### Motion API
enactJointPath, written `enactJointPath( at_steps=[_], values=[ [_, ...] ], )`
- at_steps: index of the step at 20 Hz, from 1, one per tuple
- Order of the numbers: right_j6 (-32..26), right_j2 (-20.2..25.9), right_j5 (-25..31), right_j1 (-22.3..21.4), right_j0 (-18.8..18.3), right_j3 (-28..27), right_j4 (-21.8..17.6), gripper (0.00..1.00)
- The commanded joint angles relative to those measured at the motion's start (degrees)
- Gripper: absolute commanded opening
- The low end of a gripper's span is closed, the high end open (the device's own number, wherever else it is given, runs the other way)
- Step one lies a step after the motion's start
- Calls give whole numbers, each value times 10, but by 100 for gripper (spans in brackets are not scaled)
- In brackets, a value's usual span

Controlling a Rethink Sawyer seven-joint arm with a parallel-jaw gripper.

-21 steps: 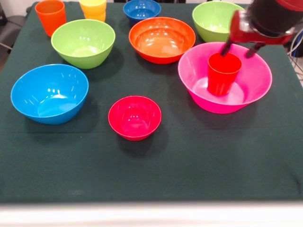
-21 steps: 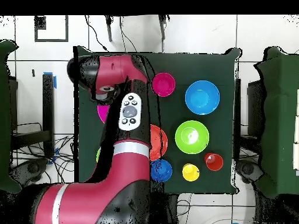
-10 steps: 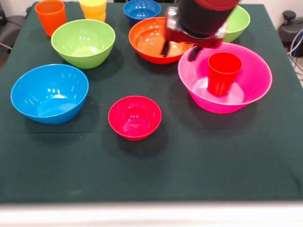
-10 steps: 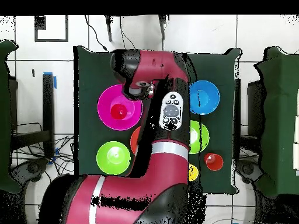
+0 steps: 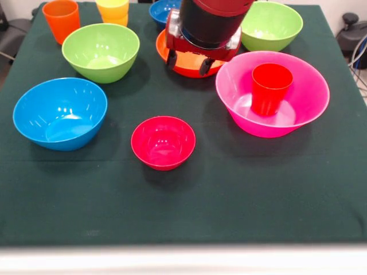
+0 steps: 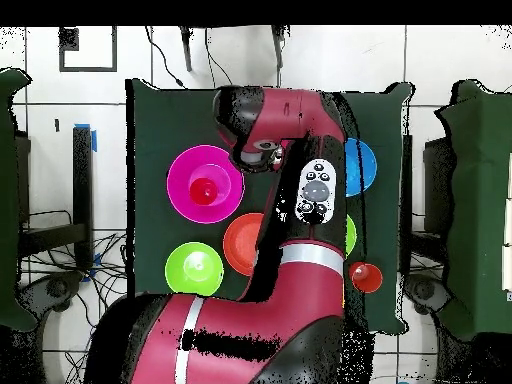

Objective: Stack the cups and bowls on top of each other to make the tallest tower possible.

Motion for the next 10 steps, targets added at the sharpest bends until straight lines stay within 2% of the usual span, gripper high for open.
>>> enactJointPath(
  at_steps=[1, 10],
  values=[
    [-150, 78, -41, 12, -4, 27, -47, 100],
    [-131, 82, -45, 25, -2, 26, -52, 100]
  ],
)
